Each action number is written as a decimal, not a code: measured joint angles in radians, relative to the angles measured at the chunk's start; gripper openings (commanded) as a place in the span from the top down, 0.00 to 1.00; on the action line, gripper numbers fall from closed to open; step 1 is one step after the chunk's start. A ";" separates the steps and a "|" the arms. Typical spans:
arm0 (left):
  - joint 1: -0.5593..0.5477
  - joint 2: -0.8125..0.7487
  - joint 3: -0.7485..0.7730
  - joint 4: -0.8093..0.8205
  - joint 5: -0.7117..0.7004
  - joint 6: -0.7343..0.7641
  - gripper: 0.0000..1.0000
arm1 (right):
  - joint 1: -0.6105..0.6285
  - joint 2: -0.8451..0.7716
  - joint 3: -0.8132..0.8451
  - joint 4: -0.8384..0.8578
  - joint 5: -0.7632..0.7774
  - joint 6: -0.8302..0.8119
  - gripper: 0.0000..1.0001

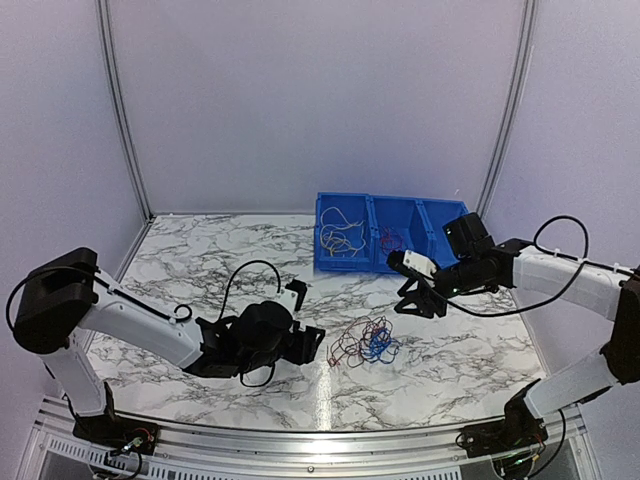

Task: Untangle the cables

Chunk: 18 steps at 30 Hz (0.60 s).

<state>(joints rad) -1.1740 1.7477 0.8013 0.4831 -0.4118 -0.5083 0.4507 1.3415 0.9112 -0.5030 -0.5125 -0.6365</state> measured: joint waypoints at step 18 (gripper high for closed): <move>0.082 0.192 0.193 -0.009 0.319 -0.031 0.52 | 0.097 0.067 -0.117 0.028 0.019 -0.068 0.55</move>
<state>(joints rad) -1.0920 1.9392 0.9939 0.4740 -0.0929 -0.5396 0.5476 1.4082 0.7940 -0.4747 -0.4931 -0.7048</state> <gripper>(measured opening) 0.519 0.447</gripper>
